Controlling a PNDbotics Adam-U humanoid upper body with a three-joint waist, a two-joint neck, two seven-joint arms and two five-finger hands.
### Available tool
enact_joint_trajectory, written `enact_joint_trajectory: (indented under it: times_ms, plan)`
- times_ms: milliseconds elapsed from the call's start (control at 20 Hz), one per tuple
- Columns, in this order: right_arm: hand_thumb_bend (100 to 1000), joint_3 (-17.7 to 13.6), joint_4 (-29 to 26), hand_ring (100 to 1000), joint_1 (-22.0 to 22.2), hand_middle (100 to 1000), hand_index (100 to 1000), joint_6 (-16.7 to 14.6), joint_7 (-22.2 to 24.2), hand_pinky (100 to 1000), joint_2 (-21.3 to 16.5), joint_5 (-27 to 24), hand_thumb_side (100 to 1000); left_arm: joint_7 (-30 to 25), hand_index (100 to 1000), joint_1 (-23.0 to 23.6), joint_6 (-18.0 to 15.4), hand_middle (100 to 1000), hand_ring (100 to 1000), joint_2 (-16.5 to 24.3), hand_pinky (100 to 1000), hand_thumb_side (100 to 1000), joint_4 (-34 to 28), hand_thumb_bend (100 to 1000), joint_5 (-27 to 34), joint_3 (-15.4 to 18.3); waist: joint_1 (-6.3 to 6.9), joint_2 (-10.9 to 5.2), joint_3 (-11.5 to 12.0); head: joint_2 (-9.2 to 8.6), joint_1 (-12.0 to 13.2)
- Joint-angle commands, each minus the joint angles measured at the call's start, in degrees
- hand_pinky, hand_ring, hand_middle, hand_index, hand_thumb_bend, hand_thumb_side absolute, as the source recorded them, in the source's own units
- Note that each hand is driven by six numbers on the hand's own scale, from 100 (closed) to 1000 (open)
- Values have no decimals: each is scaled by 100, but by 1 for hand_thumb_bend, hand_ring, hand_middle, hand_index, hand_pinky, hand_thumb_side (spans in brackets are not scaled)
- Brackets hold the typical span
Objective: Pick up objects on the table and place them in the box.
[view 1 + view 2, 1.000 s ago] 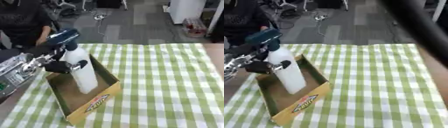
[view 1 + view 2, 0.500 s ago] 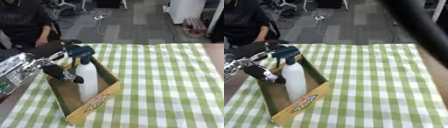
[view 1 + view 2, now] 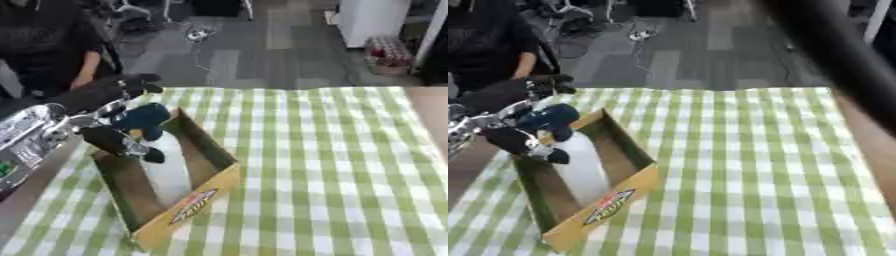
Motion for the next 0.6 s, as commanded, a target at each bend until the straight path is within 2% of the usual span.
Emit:
enact_joint_trajectory:
  times_ms: [50, 300, 350, 600]
  plan:
    - [360, -58, -77, 729, -49, 752, 844, -10, -41, 617, -100, 26, 1000, 167, 979, -11, 78, 1000, 1000, 68, 1000, 873, 31, 1000, 132, 258, -22, -46, 17, -37, 21]
    - [360, -84, -77, 729, -23, 752, 845, -19, -66, 617, -99, 50, 1000, 383, 994, 135, 245, 999, 997, -66, 1000, 860, 53, 1000, 316, 611, -33, -46, 56, -42, -17]
    - [360, -90, -77, 729, -17, 752, 845, -23, -72, 617, -99, 57, 1000, 461, 995, 173, 271, 987, 972, -116, 1000, 870, 40, 1000, 445, 699, -36, -46, 68, -39, -28]
    - [358, -121, -77, 729, 9, 752, 844, -31, -120, 617, -98, 103, 1000, 685, 1000, 423, 295, 968, 929, -288, 984, 908, -83, 1000, 1559, 979, -42, -46, 107, -29, -56]
